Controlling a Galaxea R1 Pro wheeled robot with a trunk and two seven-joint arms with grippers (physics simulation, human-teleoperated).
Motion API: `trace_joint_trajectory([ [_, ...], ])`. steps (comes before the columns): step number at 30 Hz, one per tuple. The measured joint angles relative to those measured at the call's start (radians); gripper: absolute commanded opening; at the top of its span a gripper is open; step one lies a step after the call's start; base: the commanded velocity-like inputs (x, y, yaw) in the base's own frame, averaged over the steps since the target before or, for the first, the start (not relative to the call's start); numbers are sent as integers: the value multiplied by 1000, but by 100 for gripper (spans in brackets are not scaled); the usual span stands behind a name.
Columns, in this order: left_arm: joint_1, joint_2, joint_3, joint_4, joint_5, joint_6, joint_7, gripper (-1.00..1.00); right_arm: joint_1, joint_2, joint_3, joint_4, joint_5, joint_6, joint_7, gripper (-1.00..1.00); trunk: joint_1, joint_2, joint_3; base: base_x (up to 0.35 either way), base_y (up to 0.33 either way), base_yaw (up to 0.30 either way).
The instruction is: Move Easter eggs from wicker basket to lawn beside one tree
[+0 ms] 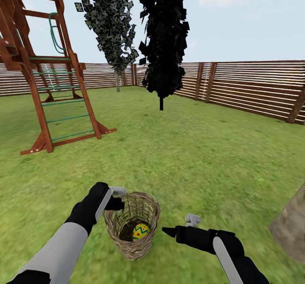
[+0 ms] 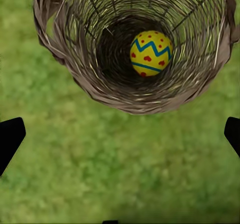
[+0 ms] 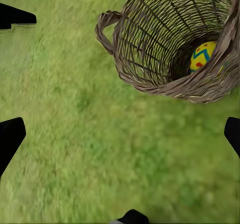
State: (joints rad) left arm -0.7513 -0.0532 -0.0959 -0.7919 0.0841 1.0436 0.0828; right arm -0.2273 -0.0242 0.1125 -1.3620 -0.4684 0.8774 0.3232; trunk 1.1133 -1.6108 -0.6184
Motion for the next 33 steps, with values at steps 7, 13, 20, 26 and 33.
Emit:
trace_joint_trajectory([
  [7, 0, 0, 0, 0, 0, 0, 0, 100, 1, 0, -1, 0, 0, 0, 0, 100, 0, 0, 9, 3, 71, -197],
  [13, 0, 0, 0, 0, 0, 0, -2, 100, 1, 0, -1, 0, 0, 0, 0, 100, 0, 0, 17, 47, 11, -198],
  [20, 0, -1, 1, 3, -1, 0, -8, 100, 1, 0, -1, 0, 0, 0, 1, 100, 0, 0, 27, 143, 2, -198],
  [26, -20, 0, 1, 81, 1, 0, -11, 100, 1, -2, -2, 0, 0, 0, 0, 100, 0, 0, 35, 183, 5, -197],
  [33, -42, 1, 2, 144, 3, 0, -11, 100, 0, -2, -3, 1, 1, 0, 0, 100, 0, 0, 40, 149, 95, -101],
])
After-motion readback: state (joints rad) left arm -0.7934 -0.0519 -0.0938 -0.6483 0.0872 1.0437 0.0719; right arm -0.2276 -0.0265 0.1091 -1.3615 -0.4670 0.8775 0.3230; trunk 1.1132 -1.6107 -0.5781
